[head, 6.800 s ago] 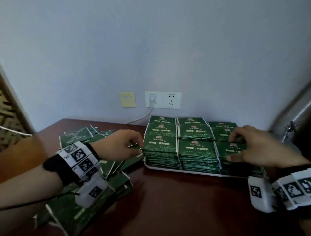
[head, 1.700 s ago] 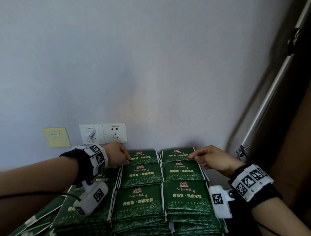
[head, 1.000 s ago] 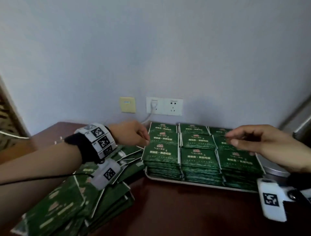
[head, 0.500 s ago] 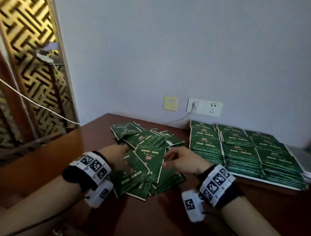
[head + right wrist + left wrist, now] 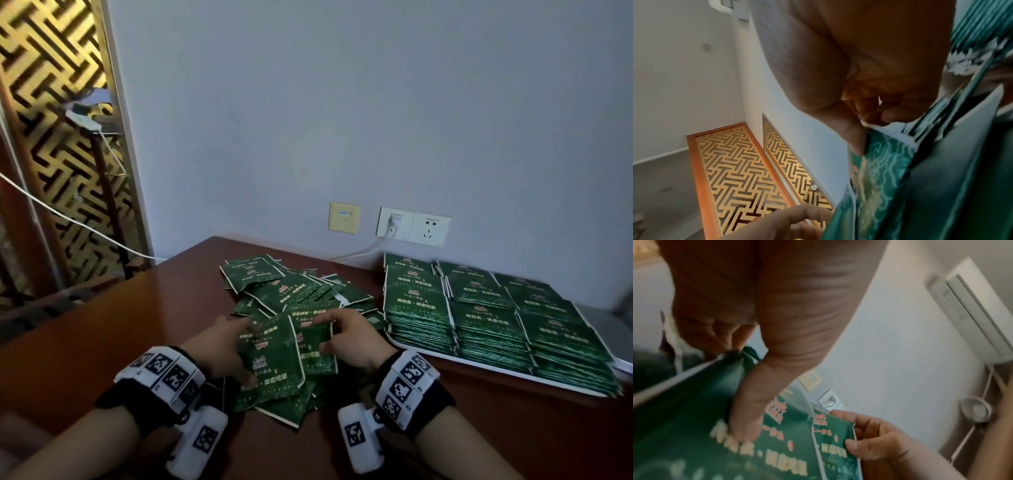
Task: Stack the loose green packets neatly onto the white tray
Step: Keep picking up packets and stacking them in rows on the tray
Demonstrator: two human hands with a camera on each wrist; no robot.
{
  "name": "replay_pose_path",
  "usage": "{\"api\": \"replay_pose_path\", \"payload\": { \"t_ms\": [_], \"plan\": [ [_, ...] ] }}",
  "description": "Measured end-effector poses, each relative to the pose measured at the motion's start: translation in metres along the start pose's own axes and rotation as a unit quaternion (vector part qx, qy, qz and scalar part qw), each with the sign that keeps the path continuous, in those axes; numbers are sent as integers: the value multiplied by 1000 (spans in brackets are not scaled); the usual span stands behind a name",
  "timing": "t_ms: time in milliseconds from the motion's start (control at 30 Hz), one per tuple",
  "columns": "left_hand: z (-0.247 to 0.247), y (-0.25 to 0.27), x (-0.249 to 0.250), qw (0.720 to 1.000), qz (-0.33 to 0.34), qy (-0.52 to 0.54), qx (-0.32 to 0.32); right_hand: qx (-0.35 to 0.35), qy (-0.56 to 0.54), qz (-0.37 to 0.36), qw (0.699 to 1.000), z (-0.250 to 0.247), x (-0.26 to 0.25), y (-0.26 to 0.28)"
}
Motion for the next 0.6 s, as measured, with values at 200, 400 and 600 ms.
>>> {"api": "replay_pose_path", "payload": {
  "t_ms": [200,400,600],
  "plan": [
    [6,2,1,969,38,243,32,16,5,-13,1000,-42,20,26],
    [-5,13,52,938,156,306,44,83,15,-49,995,-92,44,75],
    [-25,10,139,908,259,310,114,195,32,-93,976,-153,73,122]
  ]
}}
Point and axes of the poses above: each hand's wrist, its own y-axis away from the middle knuckle, its own z-axis out of the palm, x = y × z, the point moved 9 cm from there along -y, towards the middle knuckle, and after that the axes turned 5 degrees about -y, right-handed, at the moved point
